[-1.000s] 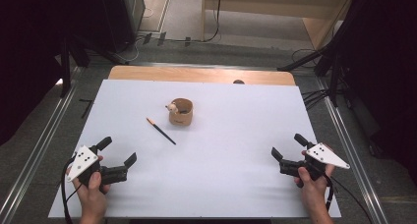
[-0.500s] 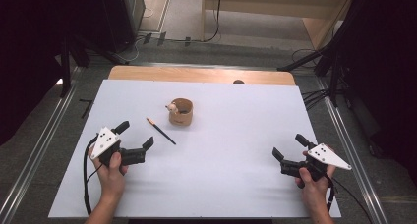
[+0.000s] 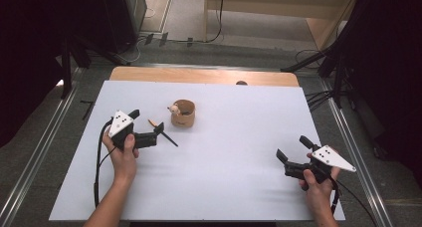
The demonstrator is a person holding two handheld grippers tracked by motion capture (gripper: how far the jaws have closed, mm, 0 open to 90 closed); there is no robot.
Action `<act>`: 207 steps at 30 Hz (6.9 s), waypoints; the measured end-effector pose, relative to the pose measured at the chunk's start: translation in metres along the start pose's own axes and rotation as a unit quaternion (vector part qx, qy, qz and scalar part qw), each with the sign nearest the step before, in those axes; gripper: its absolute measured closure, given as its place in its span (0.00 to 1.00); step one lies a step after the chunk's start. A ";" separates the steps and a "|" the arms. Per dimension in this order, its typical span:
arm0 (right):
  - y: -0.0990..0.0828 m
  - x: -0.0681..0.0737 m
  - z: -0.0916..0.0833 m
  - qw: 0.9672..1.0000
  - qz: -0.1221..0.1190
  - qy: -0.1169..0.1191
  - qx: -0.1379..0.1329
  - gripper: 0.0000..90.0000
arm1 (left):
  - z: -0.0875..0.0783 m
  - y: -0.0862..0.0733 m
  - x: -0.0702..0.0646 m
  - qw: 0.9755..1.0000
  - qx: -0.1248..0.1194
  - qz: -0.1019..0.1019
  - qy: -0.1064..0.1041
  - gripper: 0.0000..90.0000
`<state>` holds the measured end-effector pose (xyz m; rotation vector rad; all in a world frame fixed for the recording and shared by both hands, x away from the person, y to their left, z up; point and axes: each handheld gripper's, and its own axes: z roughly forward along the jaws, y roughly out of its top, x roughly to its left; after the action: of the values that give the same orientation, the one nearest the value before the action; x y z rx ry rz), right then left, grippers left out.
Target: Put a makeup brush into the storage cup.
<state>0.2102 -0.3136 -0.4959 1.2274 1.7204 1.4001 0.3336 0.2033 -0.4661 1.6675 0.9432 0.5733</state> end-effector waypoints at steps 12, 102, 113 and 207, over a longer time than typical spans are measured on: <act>0.000 -0.002 -0.001 1.000 0.005 -0.002 0.000 0.01 | 0.022 0.012 0.008 0.998 0.065 0.021 -0.010 0.00; 0.016 0.031 0.021 1.000 0.006 0.026 0.005 0.05 | 0.009 0.032 0.009 0.976 0.207 -0.067 0.021 0.94; 0.044 0.073 0.048 0.998 0.015 0.054 0.002 0.12 | -0.002 0.042 -0.008 0.987 0.151 -0.054 -0.006 0.94; 0.088 0.181 0.175 0.972 0.179 0.141 0.055 0.94 | 0.026 0.028 -0.079 0.988 0.095 -0.022 -0.121 0.73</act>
<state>0.3168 -0.0756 -0.4403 1.5176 1.8485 1.7812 0.3164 0.1213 -0.4401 1.8337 0.8759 0.2478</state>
